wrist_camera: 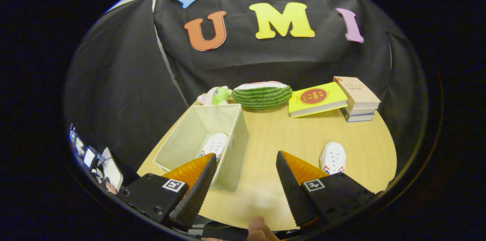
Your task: Open the storage box then place both shoes into the box .Put the left shoe in first, then the right shoe, with the right side of both shoes facing outward in a uniform manner.
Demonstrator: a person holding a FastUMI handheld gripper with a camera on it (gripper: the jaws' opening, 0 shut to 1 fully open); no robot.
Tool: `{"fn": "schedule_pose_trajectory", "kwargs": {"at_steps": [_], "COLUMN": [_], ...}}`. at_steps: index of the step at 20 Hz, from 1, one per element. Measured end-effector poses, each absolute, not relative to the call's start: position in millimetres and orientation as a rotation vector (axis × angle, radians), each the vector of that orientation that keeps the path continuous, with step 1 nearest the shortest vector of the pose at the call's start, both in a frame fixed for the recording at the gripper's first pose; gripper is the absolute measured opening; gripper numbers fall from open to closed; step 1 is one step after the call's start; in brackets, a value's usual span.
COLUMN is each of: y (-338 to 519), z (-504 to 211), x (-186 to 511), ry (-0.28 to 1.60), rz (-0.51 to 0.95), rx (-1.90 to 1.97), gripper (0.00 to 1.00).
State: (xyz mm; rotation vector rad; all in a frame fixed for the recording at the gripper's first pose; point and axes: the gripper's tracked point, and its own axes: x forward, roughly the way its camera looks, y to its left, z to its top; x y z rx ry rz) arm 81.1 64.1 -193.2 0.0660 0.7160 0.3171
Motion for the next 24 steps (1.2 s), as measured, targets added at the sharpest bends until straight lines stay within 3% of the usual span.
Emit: {"fn": "schedule_pose_trajectory", "kwargs": {"at_steps": [15,21,24], "y": [-158,-168,-168], "z": [-300,-373,-393], "x": [93,90,104], "ry": [0.890,1.110,1.107], "rz": [0.091,0.129,0.149], "rx": [0.007,0.107,0.073], "gripper": [0.98,0.97,0.93]}}
